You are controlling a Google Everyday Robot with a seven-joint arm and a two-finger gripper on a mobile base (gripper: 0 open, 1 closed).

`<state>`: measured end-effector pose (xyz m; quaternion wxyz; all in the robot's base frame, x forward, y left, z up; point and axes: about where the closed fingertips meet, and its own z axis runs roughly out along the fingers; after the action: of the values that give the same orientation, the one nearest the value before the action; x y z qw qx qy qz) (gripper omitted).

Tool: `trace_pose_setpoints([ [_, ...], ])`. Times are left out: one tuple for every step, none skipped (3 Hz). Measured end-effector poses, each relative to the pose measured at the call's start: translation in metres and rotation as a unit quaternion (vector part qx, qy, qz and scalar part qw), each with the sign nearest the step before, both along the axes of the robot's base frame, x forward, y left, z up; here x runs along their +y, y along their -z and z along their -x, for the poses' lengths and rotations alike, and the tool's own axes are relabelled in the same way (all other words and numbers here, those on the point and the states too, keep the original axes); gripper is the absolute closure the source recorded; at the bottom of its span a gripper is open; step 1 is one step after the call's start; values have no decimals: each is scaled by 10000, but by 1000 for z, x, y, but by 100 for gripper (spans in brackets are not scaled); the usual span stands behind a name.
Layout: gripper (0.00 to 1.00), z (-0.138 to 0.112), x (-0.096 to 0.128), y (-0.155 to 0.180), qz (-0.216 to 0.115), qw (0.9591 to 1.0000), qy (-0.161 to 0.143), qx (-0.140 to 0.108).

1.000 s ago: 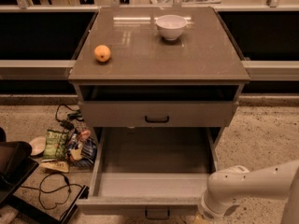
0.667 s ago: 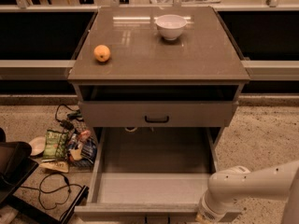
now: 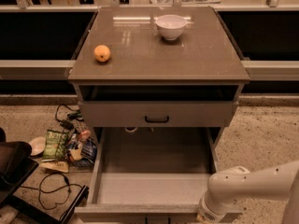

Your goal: Open middle drawer

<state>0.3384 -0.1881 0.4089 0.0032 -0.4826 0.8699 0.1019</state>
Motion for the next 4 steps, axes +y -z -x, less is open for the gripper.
trace_pose_setpoints([
  [100, 0, 0, 0, 0, 10000, 0, 0],
  [73, 0, 0, 0, 0, 10000, 0, 0],
  [50, 0, 0, 0, 0, 10000, 0, 0],
  [27, 0, 0, 0, 0, 10000, 0, 1],
])
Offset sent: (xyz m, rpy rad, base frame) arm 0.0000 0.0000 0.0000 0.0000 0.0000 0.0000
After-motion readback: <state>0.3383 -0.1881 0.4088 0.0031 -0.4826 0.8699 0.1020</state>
